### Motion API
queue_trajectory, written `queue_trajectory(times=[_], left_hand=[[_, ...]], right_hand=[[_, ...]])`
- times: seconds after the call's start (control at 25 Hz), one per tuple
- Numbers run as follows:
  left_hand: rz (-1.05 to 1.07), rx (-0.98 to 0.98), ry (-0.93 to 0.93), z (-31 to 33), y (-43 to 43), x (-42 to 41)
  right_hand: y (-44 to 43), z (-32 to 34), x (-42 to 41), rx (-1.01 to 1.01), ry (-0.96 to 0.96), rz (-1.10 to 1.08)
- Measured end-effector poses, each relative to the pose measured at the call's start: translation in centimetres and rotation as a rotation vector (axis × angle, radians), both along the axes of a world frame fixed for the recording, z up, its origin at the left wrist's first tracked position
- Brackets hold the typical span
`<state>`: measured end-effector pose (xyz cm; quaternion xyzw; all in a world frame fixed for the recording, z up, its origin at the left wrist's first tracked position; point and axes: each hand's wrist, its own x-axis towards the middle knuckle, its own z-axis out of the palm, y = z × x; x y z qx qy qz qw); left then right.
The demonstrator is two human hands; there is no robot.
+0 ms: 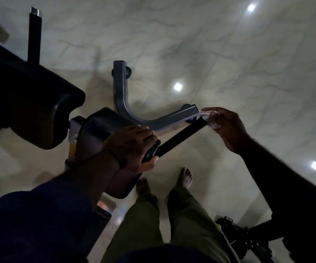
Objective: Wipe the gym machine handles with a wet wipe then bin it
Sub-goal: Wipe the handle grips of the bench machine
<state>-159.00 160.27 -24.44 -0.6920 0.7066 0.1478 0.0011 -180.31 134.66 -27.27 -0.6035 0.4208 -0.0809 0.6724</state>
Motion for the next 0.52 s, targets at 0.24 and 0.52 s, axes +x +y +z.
queue_trajectory(times=[0.24, 0.52], left_hand=[[-0.017, -0.068, -0.004, 0.0, 0.3, 0.1], [-0.056, -0.064, -0.057, 0.6, 0.4, -0.1]], right_hand=[[7.3, -1.6, -0.7, 0.24, -0.152, -0.597], [10.8, -0.5, 1.3, -0.679, 0.25, -0.283]])
